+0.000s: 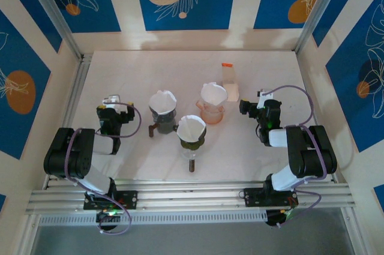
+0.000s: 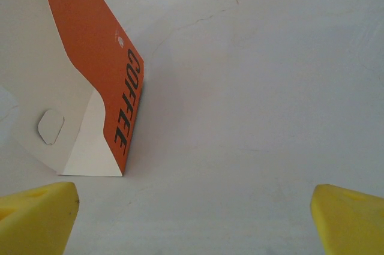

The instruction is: Place the coffee filter in the dripper

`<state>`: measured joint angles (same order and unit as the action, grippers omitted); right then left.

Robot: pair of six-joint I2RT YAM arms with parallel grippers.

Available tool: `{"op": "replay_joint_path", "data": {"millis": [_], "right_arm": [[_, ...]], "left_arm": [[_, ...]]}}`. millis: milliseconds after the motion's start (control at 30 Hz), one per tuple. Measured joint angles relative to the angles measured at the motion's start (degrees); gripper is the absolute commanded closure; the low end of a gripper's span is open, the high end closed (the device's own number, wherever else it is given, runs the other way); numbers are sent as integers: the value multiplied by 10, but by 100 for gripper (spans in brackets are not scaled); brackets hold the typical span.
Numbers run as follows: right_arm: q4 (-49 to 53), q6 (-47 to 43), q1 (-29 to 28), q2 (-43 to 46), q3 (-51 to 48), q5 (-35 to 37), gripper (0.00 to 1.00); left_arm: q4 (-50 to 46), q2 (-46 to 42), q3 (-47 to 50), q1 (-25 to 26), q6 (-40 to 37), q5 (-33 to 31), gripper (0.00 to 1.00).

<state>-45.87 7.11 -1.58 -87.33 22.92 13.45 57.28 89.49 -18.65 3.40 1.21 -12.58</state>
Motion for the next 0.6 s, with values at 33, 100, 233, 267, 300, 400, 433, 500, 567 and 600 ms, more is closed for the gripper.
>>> {"op": "replay_joint_path", "data": {"millis": [33,100,233,267,300,400,433,500,567,600], "right_arm": [[0,0,0,0,0,0,1],[0,0,0,0,0,0,1],[0,0,0,0,0,0,1],[0,0,0,0,0,0,1],[0,0,0,0,0,0,1],[0,0,0,0,0,0,1],[0,0,0,0,0,0,1],[0,0,0,0,0,0,1],[0,0,0,0,0,0,1],[0,0,0,0,0,0,1]], "left_arm": [[-1,0,-1,1,-1,0,0],[-4,0,-2,2,-2,1,0],[-9,0,-3,2,-2,1,0],[-10,0,-3,2,-2,1,0],[-11,0,-4,2,-2,1,0],[-12,0,-4,2,-3,1,0],[-12,0,-4,2,-3,1,0],[-12,0,-4,2,-3,1,0],[-12,0,-5,2,-3,1,0],[-12,0,-5,2,-3,1,0]]}}
